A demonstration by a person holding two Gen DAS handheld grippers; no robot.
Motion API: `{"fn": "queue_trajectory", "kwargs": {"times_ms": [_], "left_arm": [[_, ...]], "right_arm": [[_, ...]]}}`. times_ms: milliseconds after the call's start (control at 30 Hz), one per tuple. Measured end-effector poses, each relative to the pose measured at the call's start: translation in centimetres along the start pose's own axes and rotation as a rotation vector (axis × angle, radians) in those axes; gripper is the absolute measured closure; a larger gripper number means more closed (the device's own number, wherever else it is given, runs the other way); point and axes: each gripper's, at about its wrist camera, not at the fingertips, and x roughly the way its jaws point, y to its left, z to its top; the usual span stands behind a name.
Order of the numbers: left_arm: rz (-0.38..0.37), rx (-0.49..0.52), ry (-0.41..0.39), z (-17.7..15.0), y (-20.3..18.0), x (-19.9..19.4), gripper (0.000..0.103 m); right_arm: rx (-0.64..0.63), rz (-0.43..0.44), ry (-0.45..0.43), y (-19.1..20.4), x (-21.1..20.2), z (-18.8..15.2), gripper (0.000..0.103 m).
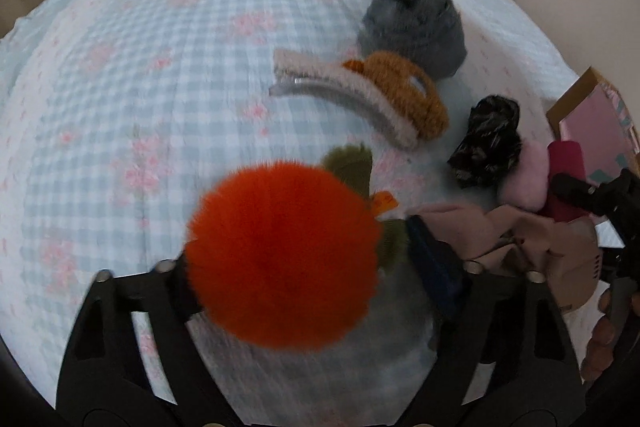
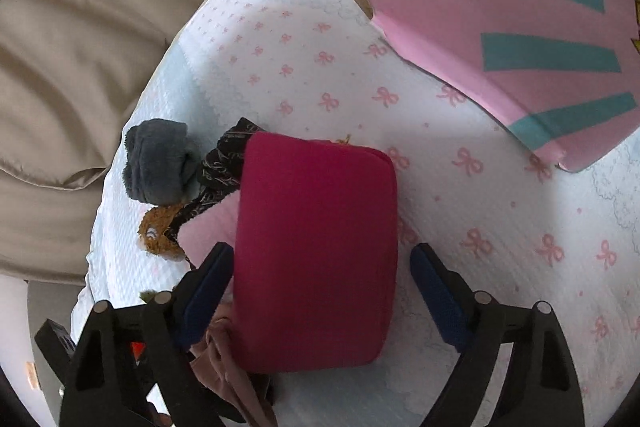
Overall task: Organize soft objects
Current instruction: 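Grasp the orange pompom with the left gripper while the right grasps the magenta pouch, then carry pompom and pouch into the cardboard box and open both grippers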
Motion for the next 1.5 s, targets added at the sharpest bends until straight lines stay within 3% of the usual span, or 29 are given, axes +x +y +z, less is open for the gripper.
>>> {"fn": "queue_trajectory", "kwargs": {"times_ms": [67,100,200,300,667,967,1267,1500], "left_arm": [[0.043,0.016,-0.003,-0.2,-0.3,0.2,0.043],[0.058,0.023,-0.006,-0.2,-0.2,0.1,0.052],[0.066,0.016,-0.009,-0.1,0.1,-0.1,0.062],[0.059,-0.006,-0.012,0.1,0.6,-0.3,0.066],[0.064,-0.007,-0.071,1.1,0.0,-3.3,0.069],[0.048,-0.009,-0.138,3.4,-2.8,-10.4,0.069],[0.084,0.02,-0.222,6.7,-9.2,-20.1,0.069],[0.075,-0.003,-0.272,8.3,-17.8,-25.8,0.069]], "right_arm": [[-0.006,-0.01,0.003,0.2,0.2,0.0,0.032],[-0.006,-0.016,0.007,0.2,0.3,0.1,0.033],[-0.002,-0.023,0.006,0.2,0.2,0.1,0.041],[-0.009,-0.028,0.005,0.1,-0.1,0.0,0.048],[-0.04,-0.036,-0.01,0.2,-2.0,-0.4,0.055],[-0.11,0.011,-0.06,2.9,-8.0,1.0,0.059],[-0.229,0.082,-0.095,5.9,-17.1,4.7,0.06],[-0.359,0.097,-0.104,5.3,-24.5,9.4,0.062]]}}
